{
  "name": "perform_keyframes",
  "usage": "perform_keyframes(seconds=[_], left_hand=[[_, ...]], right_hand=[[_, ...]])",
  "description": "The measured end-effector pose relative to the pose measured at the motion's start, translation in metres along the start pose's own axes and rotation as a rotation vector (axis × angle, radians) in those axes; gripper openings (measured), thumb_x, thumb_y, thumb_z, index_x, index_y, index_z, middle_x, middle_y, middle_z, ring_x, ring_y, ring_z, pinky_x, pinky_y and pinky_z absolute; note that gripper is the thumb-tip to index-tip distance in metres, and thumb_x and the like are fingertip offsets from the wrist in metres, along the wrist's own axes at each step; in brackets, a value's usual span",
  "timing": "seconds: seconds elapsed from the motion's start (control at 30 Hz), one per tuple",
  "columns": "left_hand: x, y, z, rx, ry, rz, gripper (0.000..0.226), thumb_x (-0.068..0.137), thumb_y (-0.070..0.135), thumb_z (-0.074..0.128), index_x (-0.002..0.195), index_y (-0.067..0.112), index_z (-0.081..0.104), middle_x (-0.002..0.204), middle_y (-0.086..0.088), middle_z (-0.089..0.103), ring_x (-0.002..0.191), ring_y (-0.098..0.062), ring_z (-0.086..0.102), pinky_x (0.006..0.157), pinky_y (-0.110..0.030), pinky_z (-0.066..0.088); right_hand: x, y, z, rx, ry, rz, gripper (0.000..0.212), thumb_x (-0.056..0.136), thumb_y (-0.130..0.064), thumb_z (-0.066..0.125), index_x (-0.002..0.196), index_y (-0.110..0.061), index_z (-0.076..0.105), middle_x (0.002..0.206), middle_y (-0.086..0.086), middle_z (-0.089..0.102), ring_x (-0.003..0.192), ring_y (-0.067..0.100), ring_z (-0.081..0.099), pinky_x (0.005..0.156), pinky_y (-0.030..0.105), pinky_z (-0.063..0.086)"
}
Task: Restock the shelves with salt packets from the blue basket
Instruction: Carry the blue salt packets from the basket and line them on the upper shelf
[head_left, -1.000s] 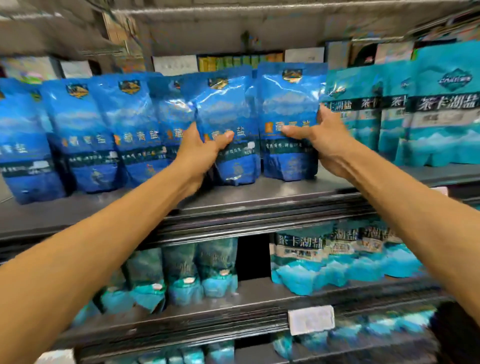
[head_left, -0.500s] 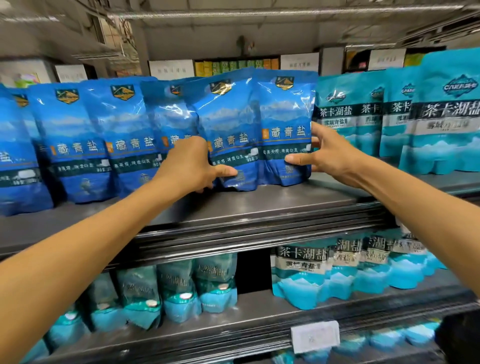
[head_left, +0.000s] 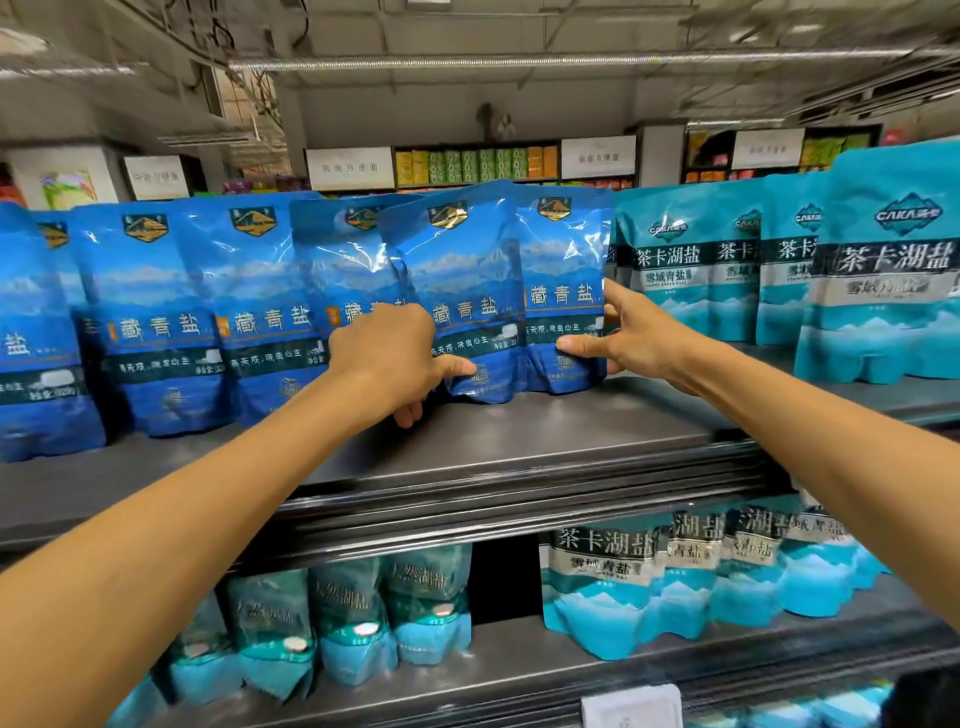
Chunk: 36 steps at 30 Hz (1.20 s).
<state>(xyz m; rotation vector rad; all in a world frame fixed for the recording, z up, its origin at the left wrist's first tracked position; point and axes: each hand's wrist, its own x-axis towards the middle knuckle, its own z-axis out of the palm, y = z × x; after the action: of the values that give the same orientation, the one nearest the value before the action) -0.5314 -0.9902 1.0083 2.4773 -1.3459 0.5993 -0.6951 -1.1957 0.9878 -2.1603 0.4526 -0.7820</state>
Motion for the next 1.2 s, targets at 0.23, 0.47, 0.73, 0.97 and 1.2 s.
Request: perform_keyframes(seconds=[0.23, 0.47, 0.73, 0.97, 1.2], left_hand=[[-0.008, -0.001, -0.002, 0.026, 0.066, -0.03, 0.071, 0.083, 0.08, 0.053, 0.052, 0.017, 0.065, 0.03, 0.012, 0.05, 0.052, -0.013, 0.062, 0.06, -0.029, 0.043], [-0.014, -0.014, 0.006, -0.114, 0.157, -0.067, 0.074, 0.093, 0.07, 0.048, 0.055, 0.01, 0.07, 0.052, -0.001, 0.065, 0.061, -0.023, 0.063, 0.057, -0.029, 0.044], [-0.047, -0.013, 0.001, -0.781, 0.108, -0.069, 0.051, 0.1, 0.042, 0.058, 0.058, 0.013, 0.062, 0.048, -0.002, 0.065, 0.033, -0.004, 0.042, 0.048, -0.024, 0.034], [-0.147, -0.019, -0.009, -1.278, 0.251, -0.009, 0.033, 0.099, 0.03, 0.059, 0.073, 0.012, 0.067, 0.045, -0.003, 0.051, 0.032, -0.011, 0.031, 0.037, -0.011, 0.024], [-0.253, -0.044, 0.059, -1.333, 0.287, -0.349, 0.032, 0.086, 0.043, 0.064, 0.067, 0.017, 0.067, 0.038, -0.005, 0.046, 0.033, -0.01, 0.029, 0.042, -0.009, 0.022]], right_hand=[[-0.007, -0.002, -0.005, 0.009, 0.016, 0.126, 0.064, 0.075, -0.044, 0.086, 0.125, -0.019, 0.057, 0.111, 0.005, 0.064, 0.089, 0.016, 0.06, 0.063, 0.03, 0.051], [-0.028, -0.014, -0.002, -0.022, 0.244, 0.225, 0.065, 0.077, -0.06, 0.077, 0.118, -0.016, 0.051, 0.108, 0.008, 0.062, 0.102, 0.024, 0.064, 0.075, 0.035, 0.047], [-0.095, -0.071, 0.04, 0.251, 0.345, -0.081, 0.006, 0.095, -0.012, 0.065, 0.094, -0.01, 0.06, 0.071, 0.004, 0.057, 0.056, 0.014, 0.051, 0.055, 0.026, 0.043], [-0.172, -0.075, 0.101, 0.624, 0.131, -0.178, 0.009, 0.087, -0.018, 0.067, 0.083, -0.011, 0.064, 0.061, 0.004, 0.058, 0.043, 0.017, 0.046, 0.04, 0.02, 0.035], [-0.232, -0.024, 0.177, 0.706, 0.039, 0.067, 0.019, 0.077, -0.038, 0.069, 0.067, -0.022, 0.067, 0.047, 0.002, 0.048, 0.04, 0.013, 0.037, 0.04, 0.014, 0.03]])
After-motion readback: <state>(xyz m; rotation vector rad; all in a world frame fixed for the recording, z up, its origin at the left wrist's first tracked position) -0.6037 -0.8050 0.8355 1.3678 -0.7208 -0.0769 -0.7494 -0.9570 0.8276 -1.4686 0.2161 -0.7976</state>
